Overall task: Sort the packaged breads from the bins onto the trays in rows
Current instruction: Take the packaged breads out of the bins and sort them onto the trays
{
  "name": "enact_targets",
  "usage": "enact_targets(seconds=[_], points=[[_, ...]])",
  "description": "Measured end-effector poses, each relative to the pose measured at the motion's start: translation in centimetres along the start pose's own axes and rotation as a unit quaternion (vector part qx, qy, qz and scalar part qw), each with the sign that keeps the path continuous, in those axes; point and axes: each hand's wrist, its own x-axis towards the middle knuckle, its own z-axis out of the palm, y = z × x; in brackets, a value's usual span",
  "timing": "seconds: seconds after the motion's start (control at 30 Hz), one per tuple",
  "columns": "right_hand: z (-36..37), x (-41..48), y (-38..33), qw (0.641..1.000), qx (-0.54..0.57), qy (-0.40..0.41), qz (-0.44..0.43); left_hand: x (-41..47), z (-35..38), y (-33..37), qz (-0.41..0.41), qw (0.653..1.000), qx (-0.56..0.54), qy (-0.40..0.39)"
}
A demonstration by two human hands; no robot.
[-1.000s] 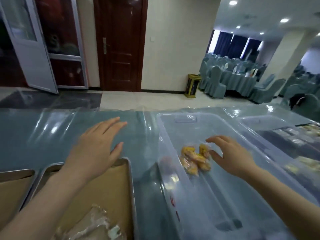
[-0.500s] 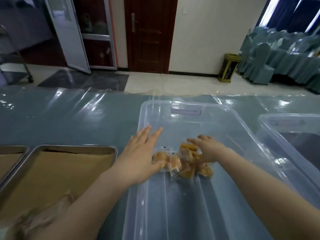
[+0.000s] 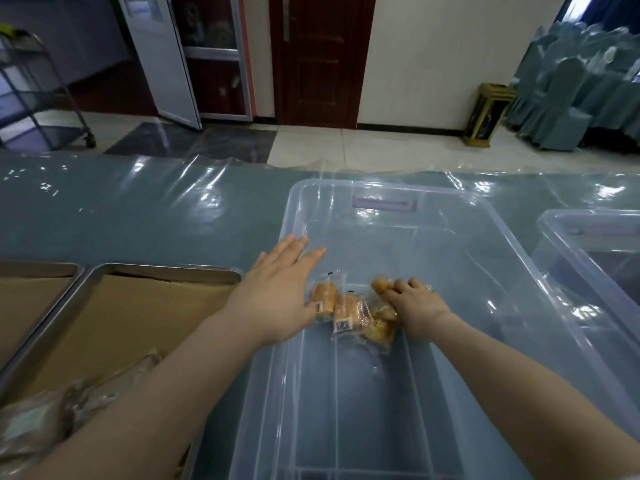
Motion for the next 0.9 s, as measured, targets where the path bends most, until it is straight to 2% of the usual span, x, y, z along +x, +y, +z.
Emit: enact_targets(seconds=[0.2, 0.27, 0.37, 0.43, 0.53, 0.67, 0.77, 0.9], points=[[-3.2, -1.2, 0.5, 0.997, 0.074, 0.003, -0.024, -0.5, -0.4, 0.8, -0.019, 0.998, 0.058, -0.025], [-4.7, -2.1, 1.0, 0.995, 0.099, 0.018, -0.018, -0.5, -0.8, 1.2, -0.026, 0.992, 0.121, -0.036], [-6.7, -3.8, 1.9, 0.994, 0.104, 0.022, -0.022, 0.0, -1.3, 2.5, -0.031, 0.958, 0.274, -0.076], [-7.4, -4.9, 2.2, 0.994, 0.107, 0.031, -0.022, 0.9, -1.2, 4.0, -0.057, 0.941, 0.319, -0.094], [-8.0, -5.9, 2.4, 0.993, 0.109, 0.043, -0.009, 3.4, -0.2, 6.7, -0.065, 0.948, 0.295, -0.101], [-8.5, -6.0, 3.1, 0.993, 0.104, 0.032, 0.037, 7.7, 3.3, 8.8, -0.055, 0.974, 0.172, -0.137], [-7.3, -5.5, 3.1, 0.987, 0.137, 0.028, 0.073, 9.9, 7.0, 8.4, -0.092, 0.981, 0.119, -0.118], [-4.5, -4.2, 2.6, 0.984, 0.156, 0.035, 0.074, 10.7, 11.7, 6.5, -0.135, 0.978, 0.102, -0.122]])
